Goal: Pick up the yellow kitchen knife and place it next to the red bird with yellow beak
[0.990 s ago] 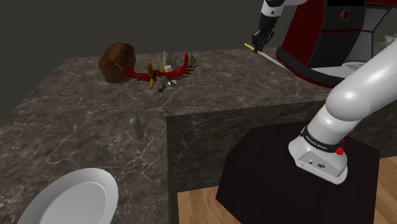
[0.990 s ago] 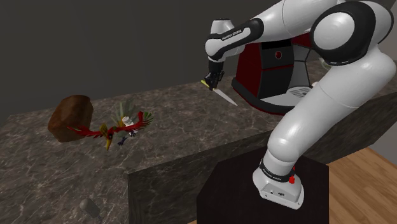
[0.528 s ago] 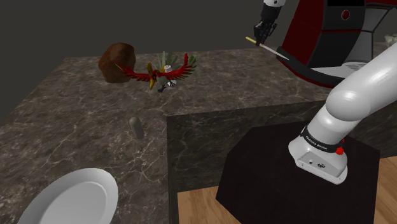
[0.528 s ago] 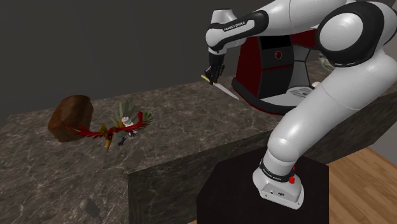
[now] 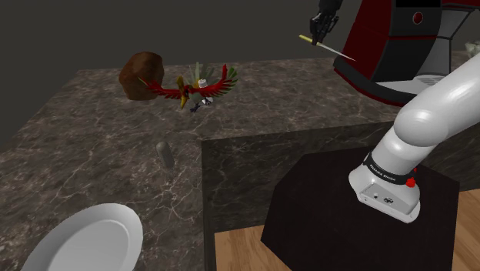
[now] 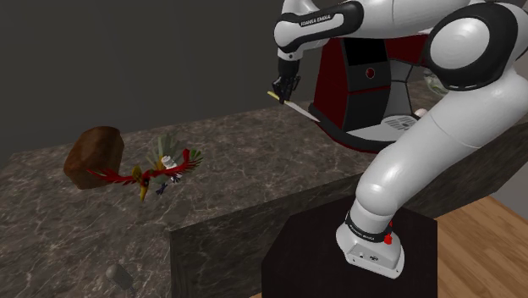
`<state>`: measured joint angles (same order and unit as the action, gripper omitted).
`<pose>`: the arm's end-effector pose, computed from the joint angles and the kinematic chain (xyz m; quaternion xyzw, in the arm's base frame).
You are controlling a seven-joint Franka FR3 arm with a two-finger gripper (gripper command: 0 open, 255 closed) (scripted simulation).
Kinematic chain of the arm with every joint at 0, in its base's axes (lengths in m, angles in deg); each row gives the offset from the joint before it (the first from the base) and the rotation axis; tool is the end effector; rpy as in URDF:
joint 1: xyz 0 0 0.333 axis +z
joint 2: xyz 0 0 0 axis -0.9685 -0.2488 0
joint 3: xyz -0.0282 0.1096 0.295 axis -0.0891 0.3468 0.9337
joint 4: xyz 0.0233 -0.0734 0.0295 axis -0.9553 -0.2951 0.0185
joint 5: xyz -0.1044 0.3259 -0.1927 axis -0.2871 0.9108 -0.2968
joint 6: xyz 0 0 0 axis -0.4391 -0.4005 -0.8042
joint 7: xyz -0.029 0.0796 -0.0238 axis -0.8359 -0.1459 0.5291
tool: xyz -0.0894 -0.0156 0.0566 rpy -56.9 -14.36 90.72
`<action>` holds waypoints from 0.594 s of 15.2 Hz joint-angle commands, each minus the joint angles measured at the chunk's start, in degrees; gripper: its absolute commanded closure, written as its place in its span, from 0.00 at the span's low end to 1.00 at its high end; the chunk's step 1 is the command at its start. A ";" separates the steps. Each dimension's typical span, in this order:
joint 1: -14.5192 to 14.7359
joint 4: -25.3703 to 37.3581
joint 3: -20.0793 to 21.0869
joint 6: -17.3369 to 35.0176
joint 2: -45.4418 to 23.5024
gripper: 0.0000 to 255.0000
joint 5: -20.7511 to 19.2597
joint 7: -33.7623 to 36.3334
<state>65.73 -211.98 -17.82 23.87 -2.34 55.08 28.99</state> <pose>0.4175 -0.2069 0.5190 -0.9893 0.1425 -0.0323 0.0046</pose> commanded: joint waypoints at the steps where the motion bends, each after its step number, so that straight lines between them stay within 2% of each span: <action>1: 0.04 1.54 0.11 -1.70 0.14 1.00 0.03 0.06; 9: 0.19 7.59 0.42 -7.86 0.25 1.00 0.18 0.13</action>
<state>65.91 -205.38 -17.38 16.87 -1.94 55.21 29.21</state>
